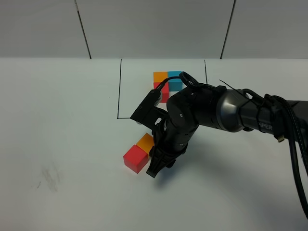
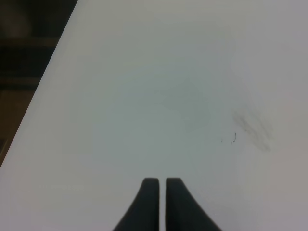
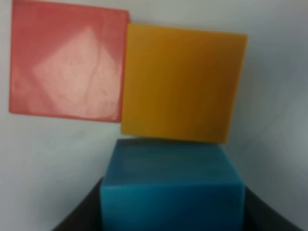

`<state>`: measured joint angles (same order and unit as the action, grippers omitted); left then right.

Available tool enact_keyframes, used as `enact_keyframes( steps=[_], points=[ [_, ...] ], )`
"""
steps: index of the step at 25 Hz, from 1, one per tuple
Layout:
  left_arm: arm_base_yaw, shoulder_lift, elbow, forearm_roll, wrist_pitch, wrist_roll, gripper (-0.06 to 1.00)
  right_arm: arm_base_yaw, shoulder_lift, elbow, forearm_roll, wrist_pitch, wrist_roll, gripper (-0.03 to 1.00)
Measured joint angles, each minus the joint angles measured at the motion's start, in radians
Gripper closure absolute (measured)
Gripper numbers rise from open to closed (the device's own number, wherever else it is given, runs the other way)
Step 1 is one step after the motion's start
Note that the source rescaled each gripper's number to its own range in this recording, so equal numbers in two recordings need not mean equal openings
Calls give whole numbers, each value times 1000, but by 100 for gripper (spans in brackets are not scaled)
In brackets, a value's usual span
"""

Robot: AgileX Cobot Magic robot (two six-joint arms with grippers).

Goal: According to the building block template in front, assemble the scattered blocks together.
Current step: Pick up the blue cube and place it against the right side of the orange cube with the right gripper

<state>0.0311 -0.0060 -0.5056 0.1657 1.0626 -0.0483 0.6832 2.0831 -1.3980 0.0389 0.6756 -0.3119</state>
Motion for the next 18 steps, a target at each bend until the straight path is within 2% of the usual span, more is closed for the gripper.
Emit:
enact_keyframes(
  steps=[10, 18],
  points=[
    [0, 0, 0, 0, 0, 0, 94, -1, 7, -2, 1, -16, 0, 46],
    [0, 0, 0, 0, 0, 0, 94, -1, 55, -73, 1, 23, -4, 46]
  ],
)
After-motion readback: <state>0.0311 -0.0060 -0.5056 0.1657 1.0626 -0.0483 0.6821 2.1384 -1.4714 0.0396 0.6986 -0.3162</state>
